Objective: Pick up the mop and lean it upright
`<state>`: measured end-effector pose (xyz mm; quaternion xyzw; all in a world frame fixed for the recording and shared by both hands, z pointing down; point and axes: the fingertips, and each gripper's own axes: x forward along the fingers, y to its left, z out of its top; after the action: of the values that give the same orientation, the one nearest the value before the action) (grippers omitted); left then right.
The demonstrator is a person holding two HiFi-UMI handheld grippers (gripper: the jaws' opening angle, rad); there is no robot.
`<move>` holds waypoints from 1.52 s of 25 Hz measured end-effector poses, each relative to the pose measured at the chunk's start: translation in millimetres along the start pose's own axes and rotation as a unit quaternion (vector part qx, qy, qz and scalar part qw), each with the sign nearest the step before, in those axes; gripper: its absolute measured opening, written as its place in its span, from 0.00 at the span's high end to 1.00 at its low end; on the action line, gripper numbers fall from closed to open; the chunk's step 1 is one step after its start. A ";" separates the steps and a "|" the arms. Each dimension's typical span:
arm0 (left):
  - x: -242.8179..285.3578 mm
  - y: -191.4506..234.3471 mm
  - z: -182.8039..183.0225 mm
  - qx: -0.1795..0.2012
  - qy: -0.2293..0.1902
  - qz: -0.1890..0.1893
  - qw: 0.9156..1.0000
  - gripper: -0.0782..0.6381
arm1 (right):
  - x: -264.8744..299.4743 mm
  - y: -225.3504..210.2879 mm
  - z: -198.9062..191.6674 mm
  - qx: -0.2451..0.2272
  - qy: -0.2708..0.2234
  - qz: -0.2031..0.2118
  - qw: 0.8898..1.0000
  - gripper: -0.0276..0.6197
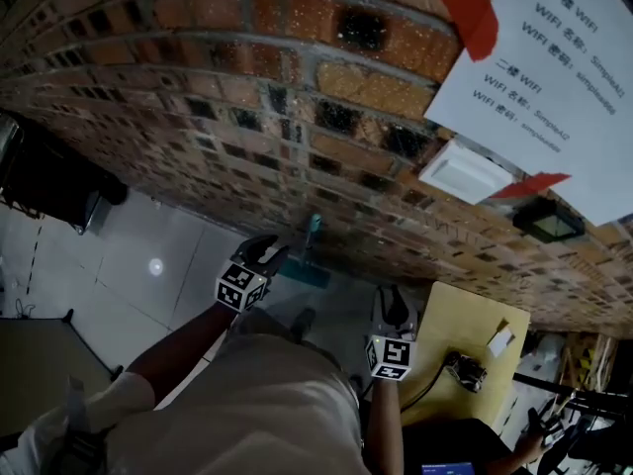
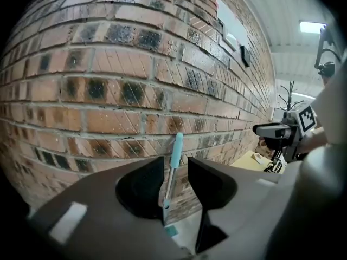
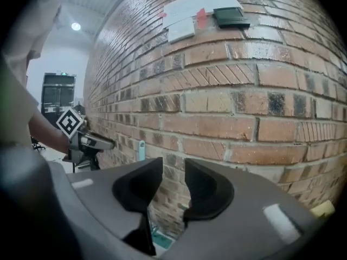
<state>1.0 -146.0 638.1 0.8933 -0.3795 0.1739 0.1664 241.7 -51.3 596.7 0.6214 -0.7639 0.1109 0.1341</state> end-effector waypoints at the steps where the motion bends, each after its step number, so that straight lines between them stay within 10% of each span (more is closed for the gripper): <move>1: -4.2 2.2 3.0 -0.003 -0.005 0.005 1.000 0.67 | 0.1 -0.5 -1.9 0.002 -0.003 -0.004 1.000 0.76; 10: -38.0 33.2 -13.4 -0.032 -0.001 0.040 0.999 0.67 | 21.0 9.0 -33.6 0.025 0.032 -0.001 0.999 0.77; 18: -44.6 52.9 -21.6 -0.020 0.016 0.007 1.000 0.67 | 40.1 43.9 -35.3 0.032 0.049 0.007 0.998 0.77; 38: -58.9 84.5 -7.4 0.042 0.043 -0.133 0.989 0.71 | 16.5 125.2 -26.3 0.092 0.044 -0.120 0.987 0.77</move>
<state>-100.9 -161.8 632.8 0.9340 -0.2419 0.2039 0.1663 117.8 -32.2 626.7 0.7130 -0.6633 0.1912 0.1227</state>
